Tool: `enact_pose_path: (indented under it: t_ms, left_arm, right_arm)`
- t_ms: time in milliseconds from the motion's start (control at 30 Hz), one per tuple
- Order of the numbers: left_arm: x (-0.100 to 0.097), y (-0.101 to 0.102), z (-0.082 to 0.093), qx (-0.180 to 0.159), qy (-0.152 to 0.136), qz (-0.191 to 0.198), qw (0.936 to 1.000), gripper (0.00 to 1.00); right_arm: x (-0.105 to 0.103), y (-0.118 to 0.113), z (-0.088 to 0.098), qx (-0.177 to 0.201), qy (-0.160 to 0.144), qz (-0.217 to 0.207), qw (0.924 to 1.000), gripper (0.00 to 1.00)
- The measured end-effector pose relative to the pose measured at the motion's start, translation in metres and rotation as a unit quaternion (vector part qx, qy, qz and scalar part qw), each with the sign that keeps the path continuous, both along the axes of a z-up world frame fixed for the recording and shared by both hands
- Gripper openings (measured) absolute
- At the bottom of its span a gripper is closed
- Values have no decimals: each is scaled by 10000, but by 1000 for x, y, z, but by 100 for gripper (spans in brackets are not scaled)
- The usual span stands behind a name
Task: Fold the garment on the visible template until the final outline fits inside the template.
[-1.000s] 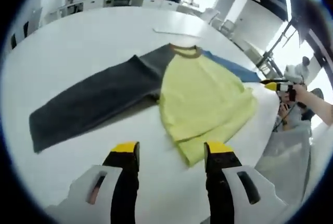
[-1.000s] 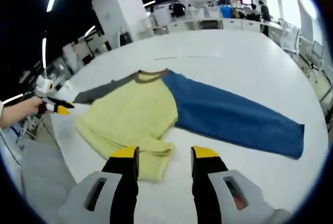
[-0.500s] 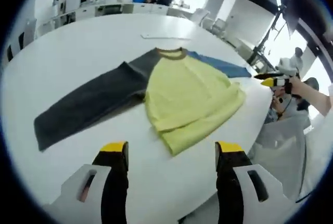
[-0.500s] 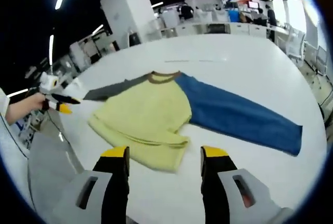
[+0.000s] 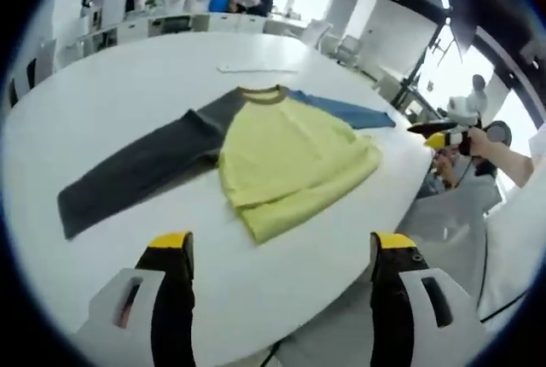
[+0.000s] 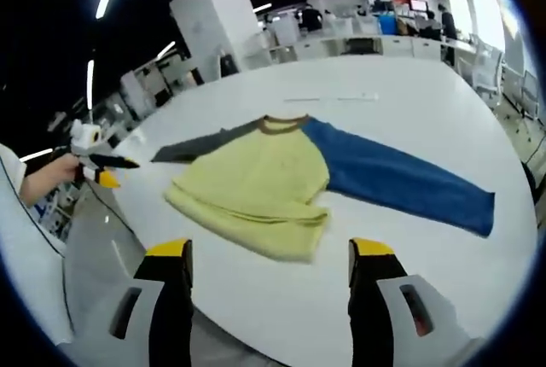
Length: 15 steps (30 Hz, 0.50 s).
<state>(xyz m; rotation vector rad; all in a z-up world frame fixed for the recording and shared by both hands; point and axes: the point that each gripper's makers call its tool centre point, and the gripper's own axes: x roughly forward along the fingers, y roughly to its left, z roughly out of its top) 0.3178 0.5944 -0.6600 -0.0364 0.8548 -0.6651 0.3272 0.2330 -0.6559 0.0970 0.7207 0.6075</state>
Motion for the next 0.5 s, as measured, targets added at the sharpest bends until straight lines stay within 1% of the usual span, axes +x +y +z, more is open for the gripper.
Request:
enact_pose_path:
  t_ms: [200,333,433,500]
  left_arm:
    - [-15,-5,9,-54,-95,-65,9999,86]
    - [-22,-5,16,-73,-162,-100,9998,88]
    - [-27,-5,23,-100,-211,-117,9997,88]
    - [-31,-5,27,-111,-261,-110,9995,89]
  right_arm:
    - [-11,-1,9,-92,-46,-35,9999,84]
    - [-19,1,17,-68,-104,-2,9999,86]
    - [-25,2,22,-111,-144,69,9998,89]
    - [-29,2,26,-169,-191,104,9996,90]
